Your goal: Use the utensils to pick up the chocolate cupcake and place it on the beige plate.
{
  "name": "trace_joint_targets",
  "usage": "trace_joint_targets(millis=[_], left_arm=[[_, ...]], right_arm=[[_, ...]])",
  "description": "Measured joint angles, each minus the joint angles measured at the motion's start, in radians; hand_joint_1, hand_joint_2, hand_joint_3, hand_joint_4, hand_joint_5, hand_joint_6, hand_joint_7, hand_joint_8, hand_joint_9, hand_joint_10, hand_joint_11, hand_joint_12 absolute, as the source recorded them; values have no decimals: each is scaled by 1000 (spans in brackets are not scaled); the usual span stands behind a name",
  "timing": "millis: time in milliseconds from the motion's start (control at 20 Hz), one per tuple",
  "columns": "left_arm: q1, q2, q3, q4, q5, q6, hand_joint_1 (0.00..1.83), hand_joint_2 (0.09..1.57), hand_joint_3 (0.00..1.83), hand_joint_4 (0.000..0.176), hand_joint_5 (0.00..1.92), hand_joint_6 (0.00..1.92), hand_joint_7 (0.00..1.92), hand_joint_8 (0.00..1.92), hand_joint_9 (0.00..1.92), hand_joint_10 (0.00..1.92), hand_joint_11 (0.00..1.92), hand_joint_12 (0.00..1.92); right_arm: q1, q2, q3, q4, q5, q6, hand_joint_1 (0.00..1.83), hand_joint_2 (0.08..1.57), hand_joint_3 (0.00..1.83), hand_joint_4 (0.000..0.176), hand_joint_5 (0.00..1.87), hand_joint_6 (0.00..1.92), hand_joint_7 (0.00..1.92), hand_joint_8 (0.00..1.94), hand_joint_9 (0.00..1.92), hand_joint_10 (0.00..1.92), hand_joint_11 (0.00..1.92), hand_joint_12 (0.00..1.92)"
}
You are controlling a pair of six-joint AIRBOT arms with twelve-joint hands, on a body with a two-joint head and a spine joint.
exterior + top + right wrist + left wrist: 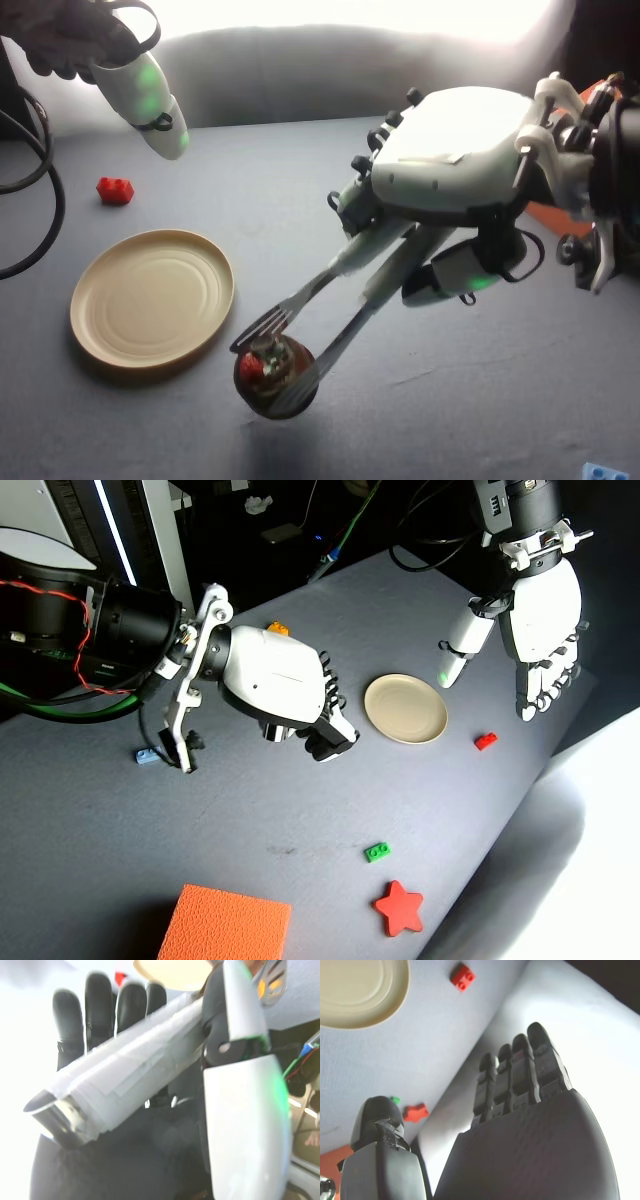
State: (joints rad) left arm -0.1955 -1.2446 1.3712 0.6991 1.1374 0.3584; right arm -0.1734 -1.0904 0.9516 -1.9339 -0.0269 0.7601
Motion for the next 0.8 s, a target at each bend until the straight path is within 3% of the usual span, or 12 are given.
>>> trace_joint_targets(millis=[100, 300, 500, 600, 800], left_arm=[[0, 0, 0, -3, -1, 0, 379, 1049, 0, 0, 145, 2, 92, 2, 81, 1, 0, 302], [0, 0, 0, -1, -1, 0, 344, 1059, 3, 0, 122, 2, 75, 1, 70, 2, 0, 244], [0, 0, 0, -1, -1, 0, 375, 1049, 1, 0, 149, 2, 95, 3, 89, 1, 0, 300], [0, 0, 0, -2, -1, 0, 376, 1045, 0, 0, 148, 0, 93, 0, 91, 1, 0, 309], [0, 0, 0, -2, -1, 0, 362, 1045, 1, 0, 156, 1, 95, 1, 92, 1, 0, 330]], right_arm=[[20, -10, 19, 0, -1, 1, 1197, 1177, 0, 0, 844, 1107, 890, 1250, 739, 1042, 487, 1489], [45, -63, 85, 0, -12, 42, 1177, 1200, 1, 2, 836, 1155, 811, 1336, 667, 1133, 423, 1561], [68, -138, 161, -2, -14, 49, 1177, 1196, 1, 9, 818, 1187, 842, 1280, 705, 1064, 459, 1503], [69, -173, 192, -2, -17, 47, 1182, 1195, 0, 0, 813, 1180, 856, 1275, 713, 1050, 447, 1494], [71, -257, 270, -1, -31, 23, 1186, 1188, 0, 0, 847, 1127, 845, 1293, 700, 1075, 435, 1552]])
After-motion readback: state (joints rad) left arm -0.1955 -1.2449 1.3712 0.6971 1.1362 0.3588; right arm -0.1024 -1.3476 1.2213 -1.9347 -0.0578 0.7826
